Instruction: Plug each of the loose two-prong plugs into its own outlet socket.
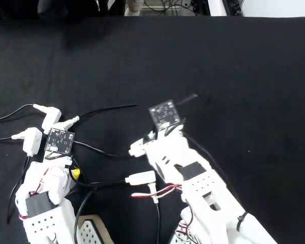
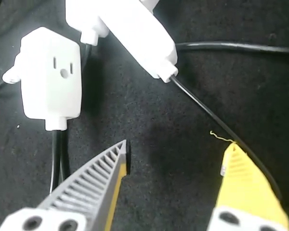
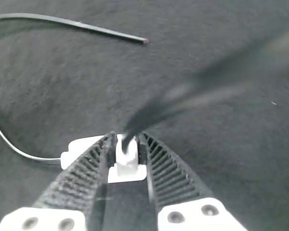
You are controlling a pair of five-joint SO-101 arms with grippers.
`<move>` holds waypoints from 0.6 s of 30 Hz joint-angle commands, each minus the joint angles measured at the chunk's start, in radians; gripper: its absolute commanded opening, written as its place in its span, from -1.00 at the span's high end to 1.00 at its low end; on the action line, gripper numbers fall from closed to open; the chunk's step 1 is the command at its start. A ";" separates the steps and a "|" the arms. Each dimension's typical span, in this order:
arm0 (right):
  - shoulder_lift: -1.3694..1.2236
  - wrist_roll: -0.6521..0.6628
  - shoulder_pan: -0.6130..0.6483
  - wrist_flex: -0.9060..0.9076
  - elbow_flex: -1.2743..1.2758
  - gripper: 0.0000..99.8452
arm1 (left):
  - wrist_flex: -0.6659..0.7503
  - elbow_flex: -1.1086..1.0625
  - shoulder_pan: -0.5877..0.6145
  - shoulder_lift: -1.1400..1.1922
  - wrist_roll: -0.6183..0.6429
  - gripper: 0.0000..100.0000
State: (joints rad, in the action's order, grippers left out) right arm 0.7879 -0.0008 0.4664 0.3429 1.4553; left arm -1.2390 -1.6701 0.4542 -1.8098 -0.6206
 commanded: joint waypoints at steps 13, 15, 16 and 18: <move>-0.008 0.048 0.017 0.126 -0.010 0.98 | -0.008 0.005 0.002 -0.009 -0.008 0.39; -0.008 0.048 0.017 0.140 -0.024 0.98 | -0.002 0.004 0.004 -0.009 -0.006 0.39; -0.008 0.048 0.017 0.170 -0.041 0.98 | 0.000 0.004 0.004 -0.009 -0.006 0.39; -0.004 0.043 0.017 0.253 -0.094 0.97 | 0.000 0.002 0.004 -0.009 -0.003 0.39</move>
State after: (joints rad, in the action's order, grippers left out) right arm 0.7848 0.0391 0.4895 0.4918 1.4170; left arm -1.2390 -1.6701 0.4542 -1.8098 -0.6222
